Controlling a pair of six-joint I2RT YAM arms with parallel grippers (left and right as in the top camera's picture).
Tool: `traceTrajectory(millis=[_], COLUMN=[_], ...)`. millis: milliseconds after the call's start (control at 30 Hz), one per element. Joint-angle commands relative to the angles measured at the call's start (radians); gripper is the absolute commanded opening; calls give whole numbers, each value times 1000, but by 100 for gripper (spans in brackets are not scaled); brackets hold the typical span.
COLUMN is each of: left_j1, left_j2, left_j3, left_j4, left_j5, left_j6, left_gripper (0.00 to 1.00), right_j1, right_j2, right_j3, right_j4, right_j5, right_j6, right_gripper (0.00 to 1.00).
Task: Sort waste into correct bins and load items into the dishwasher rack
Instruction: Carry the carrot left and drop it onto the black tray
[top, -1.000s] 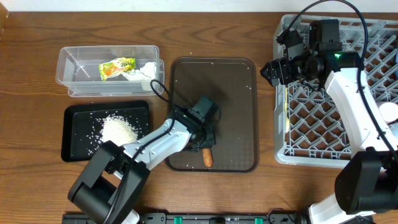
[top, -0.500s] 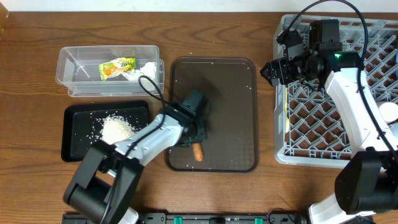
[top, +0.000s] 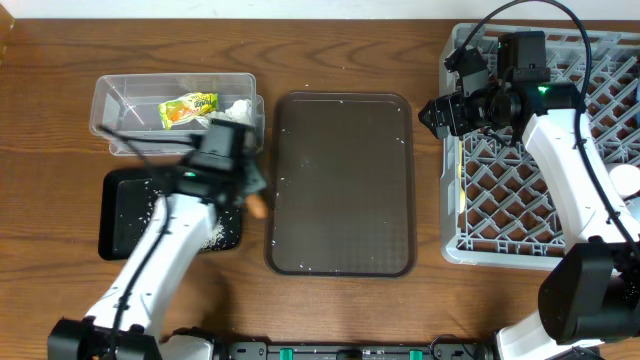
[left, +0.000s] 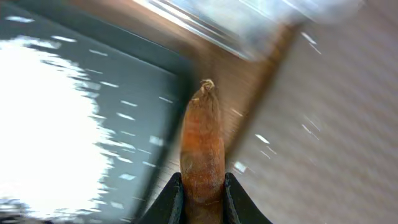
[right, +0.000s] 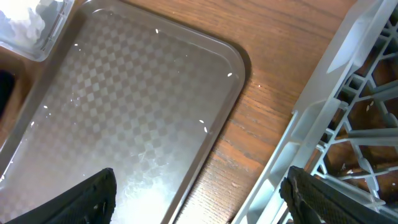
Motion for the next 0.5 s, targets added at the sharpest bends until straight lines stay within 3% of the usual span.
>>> traceTrajectory(millis=[0,467], left_j1=[111,490], left_j2=[-6,39], left_j3=[7,-30], left_j4=[-15,-22], left_j5=[-43,-98], left_j6=[23,26], left_gripper=[7,8], right_j1=[5,5], right_j2=[7,7], right_j3=[0,0], right_j4=[-1,-2], right_j5=[-11,-11], right_j6=[14,15], right_gripper=[85,85])
